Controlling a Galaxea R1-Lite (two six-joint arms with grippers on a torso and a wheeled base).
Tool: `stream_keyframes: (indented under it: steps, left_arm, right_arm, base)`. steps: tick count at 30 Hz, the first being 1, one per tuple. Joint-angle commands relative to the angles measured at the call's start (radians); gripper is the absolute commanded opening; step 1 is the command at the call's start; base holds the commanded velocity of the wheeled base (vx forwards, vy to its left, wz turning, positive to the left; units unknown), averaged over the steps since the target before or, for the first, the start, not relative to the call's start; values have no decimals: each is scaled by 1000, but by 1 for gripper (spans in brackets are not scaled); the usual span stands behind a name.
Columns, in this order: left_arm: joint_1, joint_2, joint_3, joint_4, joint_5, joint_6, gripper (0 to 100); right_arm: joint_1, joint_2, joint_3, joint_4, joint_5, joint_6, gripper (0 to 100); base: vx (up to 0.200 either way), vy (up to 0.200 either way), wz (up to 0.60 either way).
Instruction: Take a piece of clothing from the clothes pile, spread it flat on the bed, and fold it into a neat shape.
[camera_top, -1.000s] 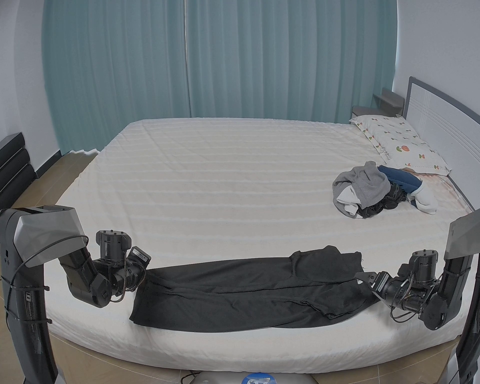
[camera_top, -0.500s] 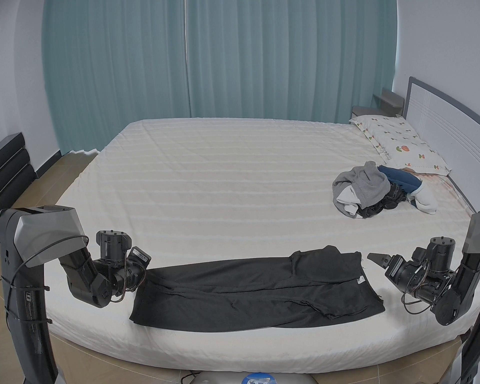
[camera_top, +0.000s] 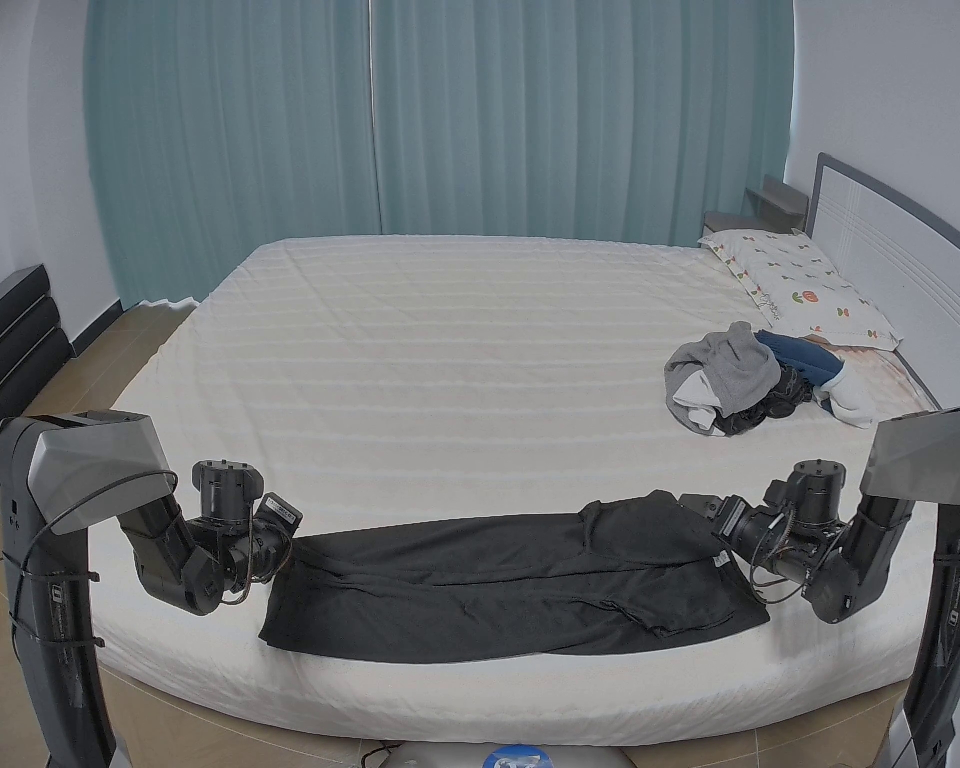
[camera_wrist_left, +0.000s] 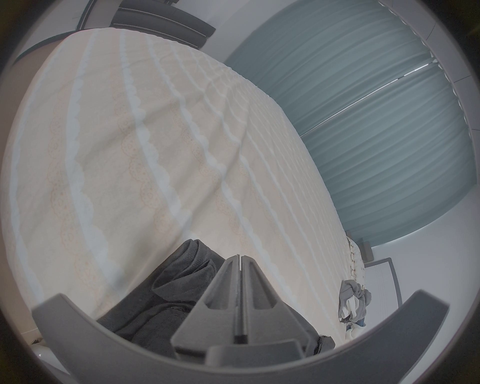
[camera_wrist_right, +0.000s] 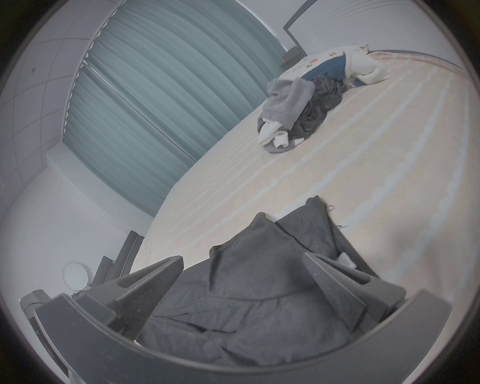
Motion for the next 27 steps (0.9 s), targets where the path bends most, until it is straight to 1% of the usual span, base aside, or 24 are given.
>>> stream_keyframes:
  steps: [1,3,4,5,6,8,12,14,18,21,22,27]
  left_arm:
    - [0,1,1,0,0,-1,0]
    - [0,1,1,0,0,-1,0]
    - [0,1,1,1,0,-1,0]
    - [0,1,1,1,0,-1,0]
    - [0,1,1,1,0,-1,0]
    - [-1,1,1,1,0,-1,0]
    - [0,1,1,1,0,1,0]
    - [-1,1,1,1,0,1,0]
    - [-1,1,1,1,0,1,0]
    - [-1,1,1,3,0,1,0]
    - [-1,1,1,3,0,1,0]
    - [-1,1,1,4,0,1,0]
  right_arm:
    - [22,170,-205,120,3,-20,100]
    - [22,182,-244,148,3,-24,100]
    - [22,191,-292,194,3,-26,100]
    - [22,191,-295,198,3,-26,100]
    - [22,198,-330,243,4,-26,100]
    - [22,208,-361,275,4,-27,100]
    - [22,219,-373,284,4,-41,100]
    - [19,222,-373,284,4,-69,100]
    - [11,225,-372,286,1,-93,100]
    - [5,221,-369,283,-5,-98,100]
    - [3,216,-366,280,-5,-98,0]
    - [-15,210,-353,284,-5,-100,0]
  base:
    - [0,0,0]
    - [0,0,0]
    - [0,0,0]
    - [0,0,0]
    - [0,0,0]
    - [0,0,0]
    - [0,0,0]
    - [0,0,0]
    - [0,0,0]
    - [0,0,0]
    - [0,0,0]
    - [0,0,0]
